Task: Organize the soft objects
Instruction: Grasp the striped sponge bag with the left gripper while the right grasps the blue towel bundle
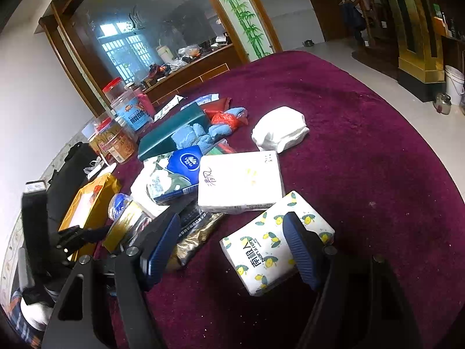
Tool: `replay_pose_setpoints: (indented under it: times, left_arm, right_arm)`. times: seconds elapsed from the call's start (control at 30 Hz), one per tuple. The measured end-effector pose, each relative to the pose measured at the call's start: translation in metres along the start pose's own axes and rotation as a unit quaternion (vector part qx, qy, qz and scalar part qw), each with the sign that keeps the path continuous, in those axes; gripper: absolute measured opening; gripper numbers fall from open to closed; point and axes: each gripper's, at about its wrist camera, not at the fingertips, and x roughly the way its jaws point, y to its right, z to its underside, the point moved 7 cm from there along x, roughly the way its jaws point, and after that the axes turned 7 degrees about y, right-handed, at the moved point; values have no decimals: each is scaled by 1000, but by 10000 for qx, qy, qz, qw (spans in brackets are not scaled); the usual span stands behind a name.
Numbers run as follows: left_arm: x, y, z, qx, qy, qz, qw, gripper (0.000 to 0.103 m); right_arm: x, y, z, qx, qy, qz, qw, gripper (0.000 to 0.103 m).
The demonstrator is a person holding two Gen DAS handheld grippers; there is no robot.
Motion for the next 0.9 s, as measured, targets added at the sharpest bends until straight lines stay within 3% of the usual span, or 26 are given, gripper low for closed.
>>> replay_pose_setpoints:
  times: [0.07,0.13,0.27,0.5,0.63,0.73,0.83,0.9]
  left_arm:
    - [-4,0,-1,-133,77,105,9998,50]
    - [-14,-7,-2,-496,158,362,9980,45]
    - [-49,-27,-6,-1030,551,529,9918,45]
    - [-112,-74,13,-2128,1029,1014,9664,45]
    - [-135,-97,37,-2502,1158,1021,9558,45]
    - [-143,-111,50,-2692,1255,938,9502,45]
    - [-149,-126,64,-2909,1366,875,9429,45]
    - [-151,-137,74,-3015,1392,791,9399,45]
  right_arm:
    - [1,0,0,-1,-10,5,10000,73]
    - [1,0,0,-3,-11,2,10000,73]
    - [1,0,1,-9,-16,14,10000,74]
    - [3,-1,2,-64,-57,23,10000,77]
    - [-5,-7,2,-143,-124,170,9997,76]
    - [-25,-34,7,48,-171,-384,9991,76]
    - [-30,-76,30,85,-723,-1023,9921,76]
    - [-26,-94,45,108,-1043,-1236,9868,76]
